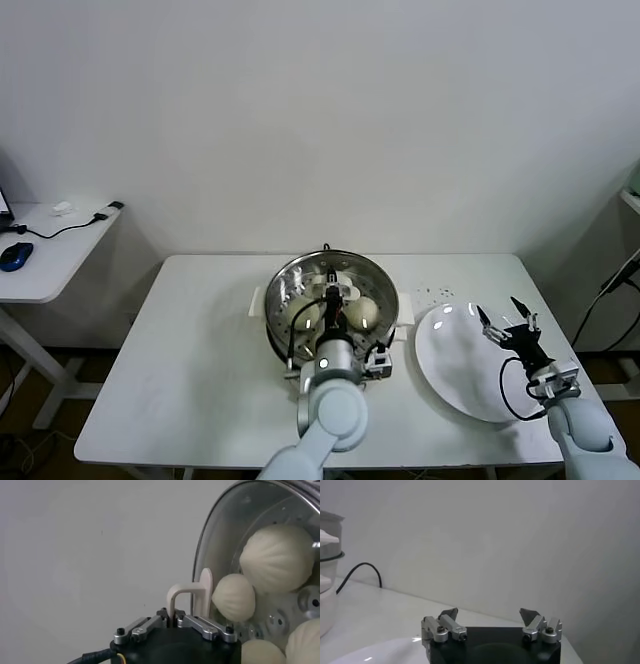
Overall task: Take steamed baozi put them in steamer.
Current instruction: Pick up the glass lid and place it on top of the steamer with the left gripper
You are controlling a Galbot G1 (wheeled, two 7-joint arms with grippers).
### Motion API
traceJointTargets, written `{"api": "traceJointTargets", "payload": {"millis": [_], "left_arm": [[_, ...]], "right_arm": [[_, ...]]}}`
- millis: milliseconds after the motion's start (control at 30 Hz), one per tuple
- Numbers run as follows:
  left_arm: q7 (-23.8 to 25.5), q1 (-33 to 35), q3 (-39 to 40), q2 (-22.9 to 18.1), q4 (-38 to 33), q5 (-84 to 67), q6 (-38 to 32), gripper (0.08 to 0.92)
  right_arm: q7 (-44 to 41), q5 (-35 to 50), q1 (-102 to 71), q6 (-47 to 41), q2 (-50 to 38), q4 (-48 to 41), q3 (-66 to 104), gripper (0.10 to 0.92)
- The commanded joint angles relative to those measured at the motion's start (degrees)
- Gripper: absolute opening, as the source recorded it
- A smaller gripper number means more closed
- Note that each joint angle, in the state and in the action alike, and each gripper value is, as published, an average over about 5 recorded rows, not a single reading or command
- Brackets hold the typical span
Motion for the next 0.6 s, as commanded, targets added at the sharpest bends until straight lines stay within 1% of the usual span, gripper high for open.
{"api": "traceJointTargets", "payload": {"millis": [33, 233, 367, 500, 600], "left_arm": [[-1.5, 0.4, -0.1, 0.2, 0.6, -0.3, 2.8, 0.148], [-3.5, 0.6, -0.1, 0.5, 1.1, 0.1, 2.0, 0.148], [-3.8, 0.6, -0.1, 0.6, 1.5, 0.2, 1.8, 0.148], [-3.6, 0.5, -0.2, 0.8, 1.7, 0.1, 1.7, 0.148], [-2.3, 0.7, -0.5, 0.9, 1.2, 0.1, 1.6, 0.148]], "right_arm": [[-0.2, -0.1, 0.1, 0.1, 0.2, -0.1, 0.1, 0.823], [-0.5, -0.2, 0.0, 0.1, 0.4, -0.3, 0.2, 0.823], [-0.6, -0.2, 0.0, 0.2, 0.5, -0.3, 0.3, 0.823], [-0.7, -0.3, -0.1, 0.1, 0.5, -0.3, 0.4, 0.823], [-0.8, -0.4, -0.1, 0.1, 0.5, -0.3, 0.5, 0.823]]}}
